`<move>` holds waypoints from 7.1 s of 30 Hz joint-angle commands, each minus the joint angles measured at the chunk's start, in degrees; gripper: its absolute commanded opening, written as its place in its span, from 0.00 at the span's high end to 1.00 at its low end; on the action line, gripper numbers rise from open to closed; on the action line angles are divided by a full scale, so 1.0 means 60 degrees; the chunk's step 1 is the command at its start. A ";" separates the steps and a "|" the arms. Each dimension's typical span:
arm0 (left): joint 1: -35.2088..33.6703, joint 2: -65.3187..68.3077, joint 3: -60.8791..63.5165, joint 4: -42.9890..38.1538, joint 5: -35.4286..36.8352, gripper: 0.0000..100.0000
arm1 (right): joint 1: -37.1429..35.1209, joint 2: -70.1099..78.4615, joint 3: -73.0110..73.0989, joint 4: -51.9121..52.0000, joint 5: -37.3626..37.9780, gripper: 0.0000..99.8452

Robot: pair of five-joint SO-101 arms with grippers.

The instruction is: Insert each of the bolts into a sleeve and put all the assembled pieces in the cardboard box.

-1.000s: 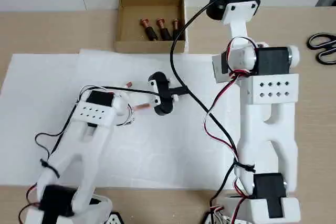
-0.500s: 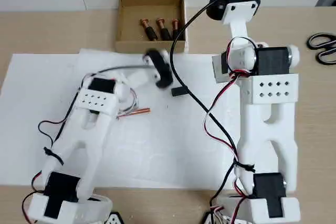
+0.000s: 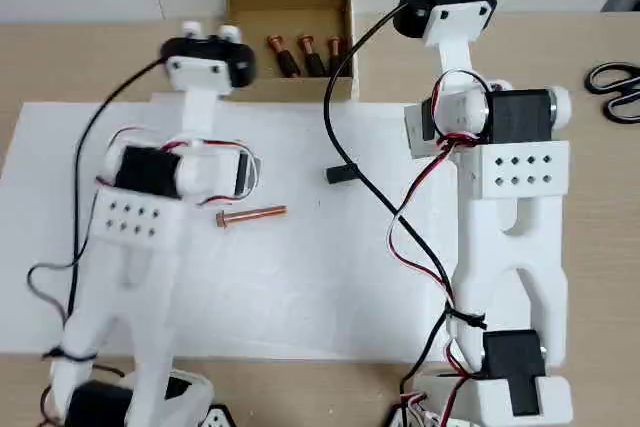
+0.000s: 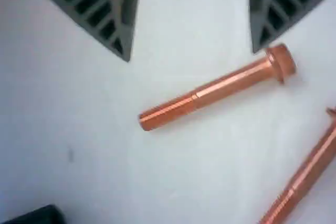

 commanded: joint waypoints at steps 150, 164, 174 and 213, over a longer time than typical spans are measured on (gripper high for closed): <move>0.1773 -0.0029 -0.2703 -0.1744 0.2168 0.99 | -0.3451 -1.2330 1.4403 -0.7788 -0.1084 1.00; 0.2212 -0.3780 0.1956 -0.5084 0.2183 0.99 | -0.4037 -1.3927 1.6381 -0.8476 -0.2066 1.00; 0.3502 -0.5348 0.5751 -0.8308 0.2168 0.99 | -0.4300 -1.3941 1.6396 -0.8476 -0.2066 1.00; 0.4176 -0.5333 0.6381 -0.6125 0.2198 0.99 | -0.4300 -1.4000 1.6366 -0.8491 -0.2037 1.00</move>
